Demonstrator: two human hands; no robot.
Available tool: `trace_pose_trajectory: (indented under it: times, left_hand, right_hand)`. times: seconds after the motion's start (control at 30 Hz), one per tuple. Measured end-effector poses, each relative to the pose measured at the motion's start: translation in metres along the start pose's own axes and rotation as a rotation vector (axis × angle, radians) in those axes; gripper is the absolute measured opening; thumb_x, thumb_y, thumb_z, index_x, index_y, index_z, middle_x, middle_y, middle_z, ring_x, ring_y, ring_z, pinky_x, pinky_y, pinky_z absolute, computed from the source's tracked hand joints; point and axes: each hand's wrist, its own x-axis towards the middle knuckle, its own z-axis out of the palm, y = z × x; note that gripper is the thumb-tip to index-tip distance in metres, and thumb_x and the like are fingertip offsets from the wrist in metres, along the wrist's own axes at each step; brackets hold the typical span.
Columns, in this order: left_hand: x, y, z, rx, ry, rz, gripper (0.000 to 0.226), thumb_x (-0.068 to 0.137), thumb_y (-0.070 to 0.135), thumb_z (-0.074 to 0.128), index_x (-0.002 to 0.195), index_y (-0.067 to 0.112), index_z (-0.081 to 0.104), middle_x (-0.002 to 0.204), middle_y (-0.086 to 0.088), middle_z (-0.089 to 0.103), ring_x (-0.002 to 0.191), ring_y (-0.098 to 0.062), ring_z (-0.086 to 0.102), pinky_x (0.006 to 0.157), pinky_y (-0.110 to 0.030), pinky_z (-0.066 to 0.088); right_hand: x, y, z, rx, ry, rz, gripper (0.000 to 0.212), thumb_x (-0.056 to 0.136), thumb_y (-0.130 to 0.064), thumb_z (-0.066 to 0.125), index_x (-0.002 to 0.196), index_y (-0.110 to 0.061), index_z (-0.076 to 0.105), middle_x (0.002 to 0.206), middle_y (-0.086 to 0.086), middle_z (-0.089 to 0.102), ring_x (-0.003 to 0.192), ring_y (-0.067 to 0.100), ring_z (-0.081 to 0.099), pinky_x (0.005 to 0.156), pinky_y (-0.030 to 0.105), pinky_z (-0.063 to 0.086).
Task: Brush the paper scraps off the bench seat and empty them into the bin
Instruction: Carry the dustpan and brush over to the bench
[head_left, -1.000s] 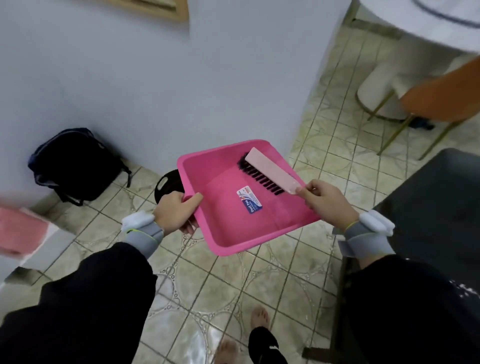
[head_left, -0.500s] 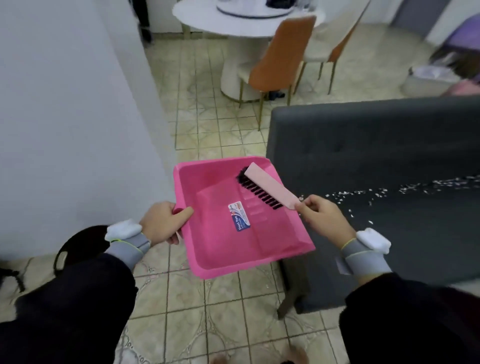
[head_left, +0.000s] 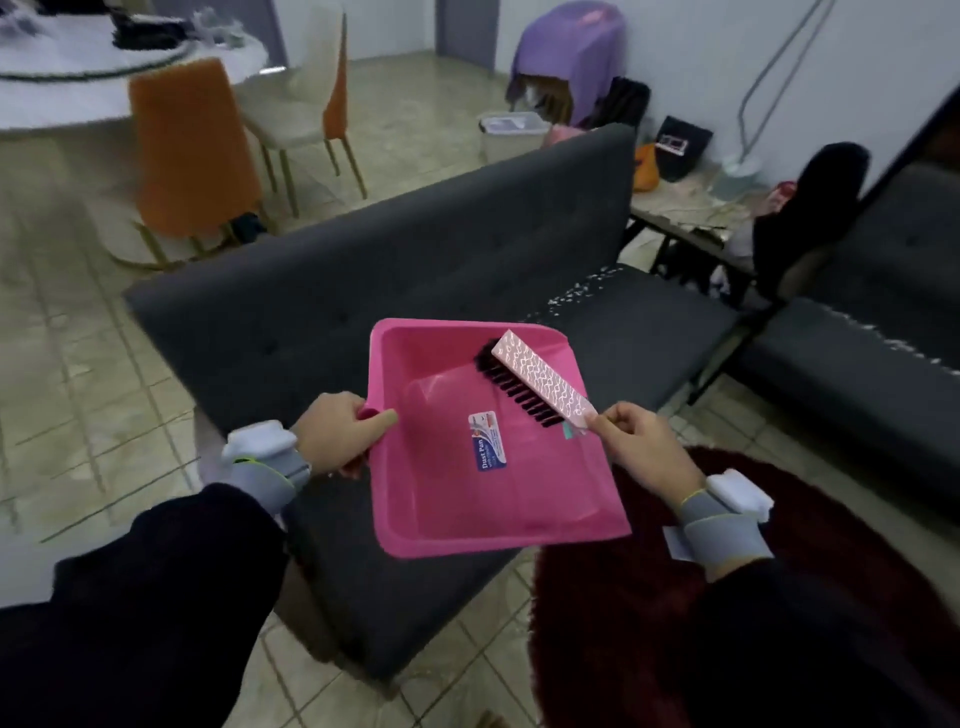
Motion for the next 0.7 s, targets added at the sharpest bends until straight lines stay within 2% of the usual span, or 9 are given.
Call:
trace_pose_trajectory:
  times: [0.03, 0.1, 0.2, 0.3, 0.37, 0.5, 0.7]
  left_hand:
    - [0.019, 0.027, 0.015, 0.019, -0.043, 0.032, 0.042, 0.09, 0.032, 0.053, 0.069, -0.002, 0.063, 0.05, -0.007, 0.063, 0.046, -0.023, 0.064, 0.046, -0.03, 0.054]
    - [0.037, 0.051, 0.028, 0.01, -0.072, 0.063, 0.042, 0.09, 0.031, 0.052, 0.073, -0.005, 0.064, 0.046, -0.004, 0.062, 0.046, -0.026, 0.064, 0.048, -0.032, 0.054]
    - [0.08, 0.119, 0.072, 0.082, -0.169, 0.168, 0.04, 0.091, 0.03, 0.051, 0.066, 0.0, 0.062, 0.037, 0.0, 0.058, 0.047, -0.028, 0.064, 0.048, -0.031, 0.054]
    - [0.121, 0.181, 0.111, 0.125, -0.247, 0.255, 0.041, 0.09, 0.03, 0.052, 0.067, -0.001, 0.062, 0.036, 0.0, 0.058, 0.044, -0.026, 0.063, 0.049, -0.033, 0.055]
    - [0.149, 0.213, 0.139, 0.154, -0.294, 0.297, 0.04, 0.09, 0.03, 0.052, 0.068, -0.002, 0.062, 0.036, 0.0, 0.057, 0.04, -0.022, 0.061, 0.042, -0.026, 0.052]
    - [0.2, 0.28, 0.191, 0.191, -0.391, 0.373, 0.039, 0.089, 0.026, 0.052, 0.059, 0.003, 0.057, 0.034, 0.0, 0.055, 0.033, -0.015, 0.056, 0.036, -0.02, 0.046]
    - [0.291, 0.401, 0.272, 0.303, -0.572, 0.516, 0.039, 0.088, 0.028, 0.052, 0.058, 0.004, 0.056, 0.039, -0.003, 0.059, 0.039, -0.018, 0.061, 0.046, -0.025, 0.051]
  right_hand:
    - [0.005, 0.015, -0.025, 0.006, 0.031, 0.031, 0.028, 0.088, -0.033, 0.061, 0.066, -0.016, 0.053, 0.062, 0.003, 0.055, 0.057, 0.014, 0.045, 0.06, 0.029, 0.036]
    - [0.007, 0.029, -0.046, -0.017, 0.053, 0.044, 0.03, 0.089, -0.032, 0.059, 0.064, -0.018, 0.05, 0.062, 0.003, 0.056, 0.056, 0.014, 0.045, 0.06, 0.031, 0.035]
    - [0.016, 0.075, -0.099, 0.028, 0.187, 0.131, 0.033, 0.088, -0.034, 0.06, 0.062, -0.018, 0.049, 0.061, 0.001, 0.056, 0.058, 0.014, 0.046, 0.061, 0.032, 0.035]
    - [0.024, 0.116, -0.14, 0.045, 0.286, 0.237, 0.031, 0.088, -0.035, 0.06, 0.068, -0.012, 0.055, 0.063, 0.002, 0.057, 0.06, 0.015, 0.046, 0.062, 0.032, 0.036]
    - [0.032, 0.138, -0.165, 0.055, 0.321, 0.288, 0.031, 0.088, -0.035, 0.059, 0.073, -0.008, 0.057, 0.064, 0.003, 0.056, 0.06, 0.015, 0.045, 0.06, 0.031, 0.035]
    - [0.057, 0.178, -0.21, 0.079, 0.387, 0.377, 0.033, 0.089, -0.034, 0.059, 0.076, -0.004, 0.058, 0.063, 0.003, 0.055, 0.058, 0.015, 0.043, 0.059, 0.031, 0.034]
    - [0.106, 0.23, -0.288, 0.093, 0.522, 0.556, 0.027, 0.088, -0.034, 0.059, 0.073, -0.011, 0.058, 0.066, 0.004, 0.059, 0.061, 0.017, 0.049, 0.059, 0.029, 0.036]
